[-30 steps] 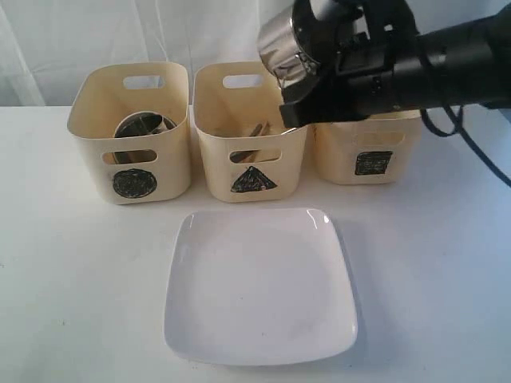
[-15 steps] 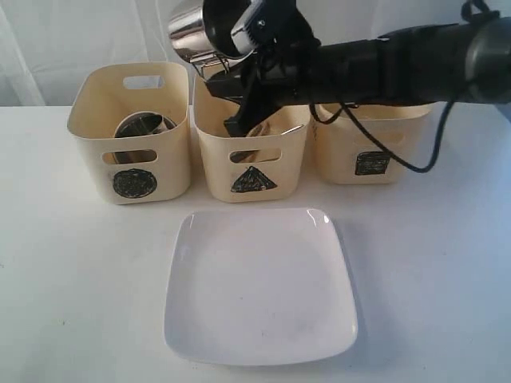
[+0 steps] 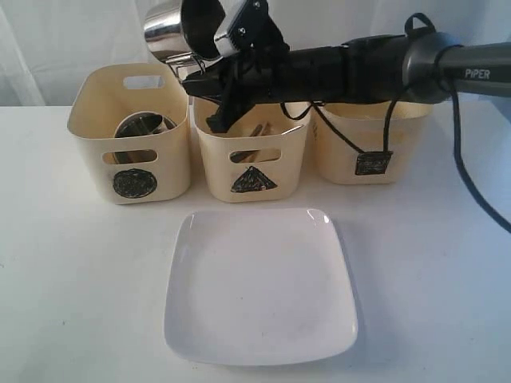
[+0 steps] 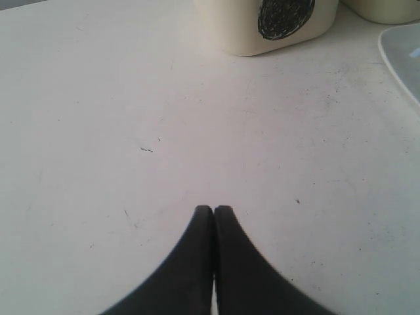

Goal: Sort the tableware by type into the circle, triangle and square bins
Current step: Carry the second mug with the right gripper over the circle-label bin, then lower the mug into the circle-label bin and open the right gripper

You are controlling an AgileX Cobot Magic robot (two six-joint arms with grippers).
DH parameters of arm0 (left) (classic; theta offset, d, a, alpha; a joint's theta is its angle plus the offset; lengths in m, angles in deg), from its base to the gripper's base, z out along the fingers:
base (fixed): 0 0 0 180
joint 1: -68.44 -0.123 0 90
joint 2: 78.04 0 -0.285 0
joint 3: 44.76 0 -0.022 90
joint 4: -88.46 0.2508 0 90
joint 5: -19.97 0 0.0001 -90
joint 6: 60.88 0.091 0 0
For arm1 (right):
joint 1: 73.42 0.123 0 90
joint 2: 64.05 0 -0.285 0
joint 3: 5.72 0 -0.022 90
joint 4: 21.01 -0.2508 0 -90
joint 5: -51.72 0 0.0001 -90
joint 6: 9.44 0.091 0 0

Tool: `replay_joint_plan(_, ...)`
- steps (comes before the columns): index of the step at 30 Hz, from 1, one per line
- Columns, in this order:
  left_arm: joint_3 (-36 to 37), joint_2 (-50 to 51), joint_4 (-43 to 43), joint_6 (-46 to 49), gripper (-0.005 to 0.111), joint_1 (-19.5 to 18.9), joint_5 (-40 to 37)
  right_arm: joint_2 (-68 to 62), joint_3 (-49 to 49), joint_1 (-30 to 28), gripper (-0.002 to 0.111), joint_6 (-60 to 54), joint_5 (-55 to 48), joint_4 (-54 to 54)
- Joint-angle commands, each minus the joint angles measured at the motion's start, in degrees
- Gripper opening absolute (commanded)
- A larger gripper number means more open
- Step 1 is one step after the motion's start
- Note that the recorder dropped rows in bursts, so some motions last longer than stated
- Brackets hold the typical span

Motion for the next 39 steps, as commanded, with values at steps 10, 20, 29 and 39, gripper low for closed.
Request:
replay_joint_plan(10, 0.25, -0.28, 1.83, -0.09, 0.0, -0.17, -0.22, -5.47, 8.43, 2.73, 0.0, -1.24, -1.6, 3.4)
replay_joint_plan(20, 0.25, -0.28, 2.36, -0.09, 0.0, -0.17, -0.22, -8.04, 10.57, 4.32, 0.0, 3.17, -0.31, 7.04)
replay_joint_plan(29, 0.25, -0.28, 2.36, -0.09, 0.0, -0.17, -0.22, -8.26, 10.57, 4.58, 0.0, 14.1, 2.22, 14.16)
replay_joint_plan(39, 0.25, -0.28, 2.36, -0.09, 0.0, -0.17, -0.22, -8.26, 10.57, 4.99, 0.0, 16.6, 2.37, 17.88)
